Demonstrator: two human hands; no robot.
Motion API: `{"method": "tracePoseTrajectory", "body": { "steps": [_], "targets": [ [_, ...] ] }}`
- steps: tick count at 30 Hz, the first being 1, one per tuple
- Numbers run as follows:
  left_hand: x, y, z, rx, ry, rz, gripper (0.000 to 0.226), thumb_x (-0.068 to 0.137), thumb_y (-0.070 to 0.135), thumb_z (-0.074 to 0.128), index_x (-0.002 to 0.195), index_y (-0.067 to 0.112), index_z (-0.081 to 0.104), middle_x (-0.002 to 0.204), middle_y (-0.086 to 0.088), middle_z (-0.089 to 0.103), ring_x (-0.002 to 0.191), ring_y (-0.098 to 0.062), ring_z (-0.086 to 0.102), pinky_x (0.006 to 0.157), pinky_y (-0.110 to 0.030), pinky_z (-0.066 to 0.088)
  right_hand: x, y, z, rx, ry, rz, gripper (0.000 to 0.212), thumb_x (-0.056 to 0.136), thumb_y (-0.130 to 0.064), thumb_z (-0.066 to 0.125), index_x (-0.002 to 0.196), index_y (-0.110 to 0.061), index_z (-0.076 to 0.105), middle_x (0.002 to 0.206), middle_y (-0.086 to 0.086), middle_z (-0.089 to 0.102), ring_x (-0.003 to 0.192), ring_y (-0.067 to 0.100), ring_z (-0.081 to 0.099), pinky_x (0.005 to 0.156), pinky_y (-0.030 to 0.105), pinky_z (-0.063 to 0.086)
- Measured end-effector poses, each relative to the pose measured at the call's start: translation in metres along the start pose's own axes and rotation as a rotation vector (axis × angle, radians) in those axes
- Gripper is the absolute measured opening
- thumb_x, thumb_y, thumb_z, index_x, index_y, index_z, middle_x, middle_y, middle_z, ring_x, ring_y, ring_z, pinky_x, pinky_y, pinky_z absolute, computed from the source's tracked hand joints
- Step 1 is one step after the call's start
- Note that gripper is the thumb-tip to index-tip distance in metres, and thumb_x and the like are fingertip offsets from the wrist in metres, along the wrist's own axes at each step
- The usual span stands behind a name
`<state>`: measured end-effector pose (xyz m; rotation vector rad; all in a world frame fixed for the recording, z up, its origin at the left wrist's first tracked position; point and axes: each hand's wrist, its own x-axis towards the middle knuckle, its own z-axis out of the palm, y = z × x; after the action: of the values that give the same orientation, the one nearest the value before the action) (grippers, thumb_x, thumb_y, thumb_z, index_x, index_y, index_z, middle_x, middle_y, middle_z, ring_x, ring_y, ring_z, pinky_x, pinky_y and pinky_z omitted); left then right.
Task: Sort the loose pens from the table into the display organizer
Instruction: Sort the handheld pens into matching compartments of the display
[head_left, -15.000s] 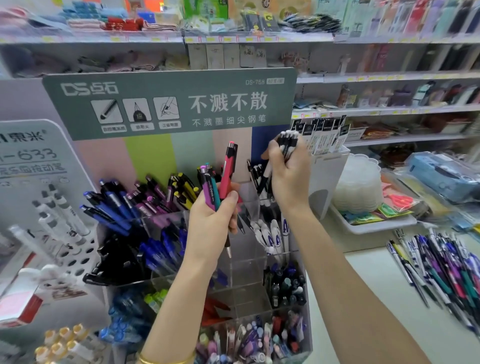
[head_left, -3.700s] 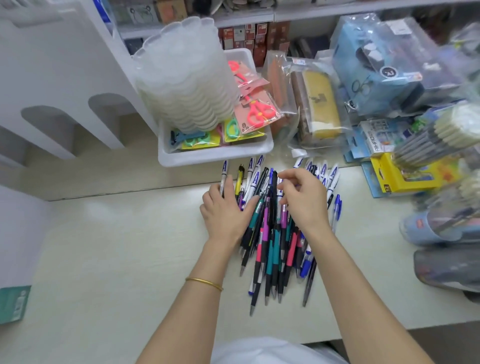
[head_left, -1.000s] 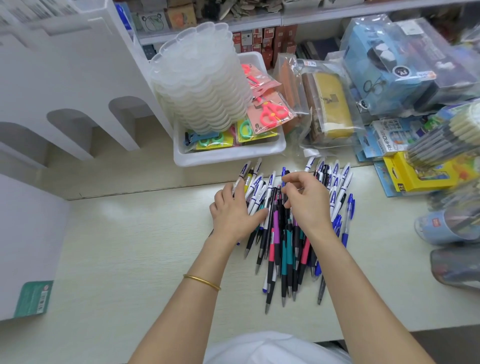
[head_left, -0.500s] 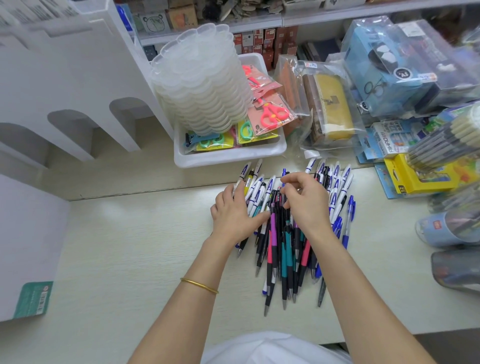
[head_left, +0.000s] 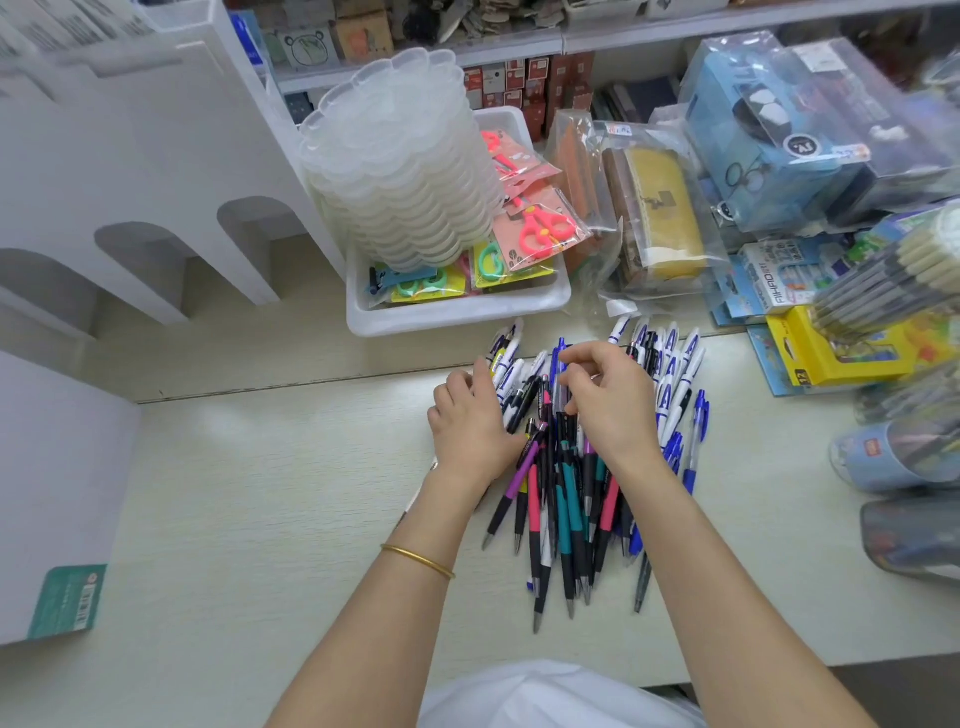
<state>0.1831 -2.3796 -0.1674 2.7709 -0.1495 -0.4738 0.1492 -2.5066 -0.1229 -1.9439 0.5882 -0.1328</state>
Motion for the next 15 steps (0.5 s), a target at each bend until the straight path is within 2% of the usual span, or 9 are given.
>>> {"method": "tracePoseTrajectory", "body": {
  "steps": [3,5,7,11,15],
  "targets": [
    [0.0029,0.0038,0.0029,0.038,0.023,-0.037,0.081,0.082,0.037,0.071,0.144,0.009,0.025,0.136,-0.015,0.038,0.123,-0.033,0.037,0.100,-0.037,0.035,-0.0002,0.0007,-0.0012,-0.004,-0.005,0.004,0.022,0.091,-0.006,0.049,0.098,-0.022,0.062,0.087,-0.006,0.063,0.065,0.018,0.061,0.071,0.039,0.055],
    [0.0036,0.0068,0.0027,0.031,0.048,-0.051,0.058,0.085,0.031,0.068,0.129,0.007,0.038,0.127,-0.015,0.046,0.114,-0.033,0.045,0.092,-0.036,0.040,-0.0005,0.0012,-0.0015,-0.007,-0.003,0.004,0.022,0.091,-0.006,0.048,0.099,-0.021,0.062,0.088,-0.006,0.063,0.065,0.018,0.060,0.072,0.040,0.055],
    [0.0026,0.0097,0.0019,0.024,0.074,-0.062,0.044,0.086,0.024,0.065,0.120,0.006,0.042,0.122,-0.015,0.051,0.110,-0.034,0.048,0.087,-0.037,0.042,-0.0011,0.0011,-0.0016,-0.006,-0.004,0.007,0.022,0.091,-0.006,0.049,0.100,-0.021,0.062,0.086,-0.007,0.062,0.066,0.019,0.061,0.071,0.039,0.055],
    [0.0008,0.0108,0.0021,-0.007,0.116,-0.097,0.033,0.087,0.013,0.059,0.115,0.005,0.044,0.116,-0.016,0.057,0.107,-0.035,0.051,0.080,-0.038,0.043,-0.0026,0.0004,-0.0017,-0.012,-0.005,0.005,0.021,0.092,-0.007,0.049,0.101,-0.020,0.063,0.086,-0.008,0.062,0.068,0.019,0.062,0.070,0.036,0.053],
    [0.0002,0.0091,0.0010,0.031,0.127,-0.071,0.029,0.086,0.010,0.058,0.111,0.005,0.045,0.110,-0.014,0.062,0.102,-0.034,0.056,0.068,-0.034,0.034,-0.0034,0.0005,-0.0003,-0.008,-0.008,0.001,0.021,0.092,-0.008,0.050,0.097,-0.025,0.060,0.088,-0.006,0.063,0.072,0.019,0.063,0.071,0.035,0.053]
  ]
}}
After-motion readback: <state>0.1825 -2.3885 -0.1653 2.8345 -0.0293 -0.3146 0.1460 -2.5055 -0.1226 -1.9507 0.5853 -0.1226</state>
